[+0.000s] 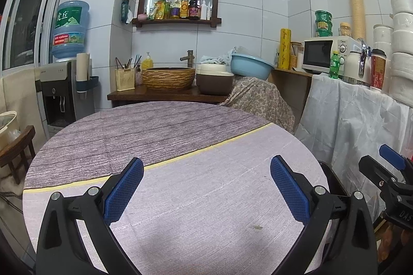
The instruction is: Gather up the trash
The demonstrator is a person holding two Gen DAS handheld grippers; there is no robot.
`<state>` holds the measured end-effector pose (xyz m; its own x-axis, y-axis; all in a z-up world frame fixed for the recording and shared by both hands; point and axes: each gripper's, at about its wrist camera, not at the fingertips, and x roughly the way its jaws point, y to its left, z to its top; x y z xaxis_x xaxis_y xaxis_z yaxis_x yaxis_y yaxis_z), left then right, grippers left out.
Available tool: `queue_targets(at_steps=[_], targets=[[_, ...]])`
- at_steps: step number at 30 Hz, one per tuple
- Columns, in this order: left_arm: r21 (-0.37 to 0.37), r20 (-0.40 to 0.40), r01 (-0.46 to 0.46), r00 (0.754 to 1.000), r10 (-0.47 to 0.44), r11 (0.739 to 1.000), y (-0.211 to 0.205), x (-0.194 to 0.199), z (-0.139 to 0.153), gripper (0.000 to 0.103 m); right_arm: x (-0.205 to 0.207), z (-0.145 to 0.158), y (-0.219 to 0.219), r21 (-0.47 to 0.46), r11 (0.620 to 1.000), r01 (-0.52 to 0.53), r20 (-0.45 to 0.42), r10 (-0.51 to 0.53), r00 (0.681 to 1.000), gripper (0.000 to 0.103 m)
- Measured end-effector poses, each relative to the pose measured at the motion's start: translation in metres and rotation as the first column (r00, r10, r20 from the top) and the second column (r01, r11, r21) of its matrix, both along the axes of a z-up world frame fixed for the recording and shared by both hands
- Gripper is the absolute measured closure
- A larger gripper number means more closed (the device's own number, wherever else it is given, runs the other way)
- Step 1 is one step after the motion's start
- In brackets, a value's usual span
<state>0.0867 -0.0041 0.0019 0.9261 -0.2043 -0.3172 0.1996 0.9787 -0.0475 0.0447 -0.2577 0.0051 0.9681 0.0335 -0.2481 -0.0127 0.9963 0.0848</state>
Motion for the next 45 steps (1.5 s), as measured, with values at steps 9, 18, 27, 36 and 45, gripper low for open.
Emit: queue_targets(at_steps=[9,18,27,36,45], targets=[[0.011,-0.015,-0.003,1.000,0.003,1.000,-0.005,0.001,0.001,0.006,0.001,-0.001,0.002,0.007,1.000,0.006,-0.004,-0.006,1.000,0.006],[0.025,-0.018,-0.006,1.000,0.007,1.000,-0.008,0.000,0.000,0.006,0.001,0.000,0.003,0.006,1.000,0.005,-0.007,-0.005,1.000,0.006],[0.031,-0.030,-0.001,1.000,0.002,1.000,-0.010,0.000,-0.001,0.006,0.001,0.000,0.003,0.006,1.000,0.007,-0.011,-0.007,1.000,0.006],[0.038,-0.031,-0.001,1.000,0.003,0.999,-0.010,0.000,-0.001,0.006,0.002,-0.001,0.003,0.007,1.000,0.008,-0.014,-0.008,1.000,0.006],[0.026,-0.036,0.007,0.999,-0.006,1.000,-0.009,0.000,-0.002,0.005,0.002,0.000,0.004,0.006,1.000,0.010,-0.015,-0.010,1.000,0.006]])
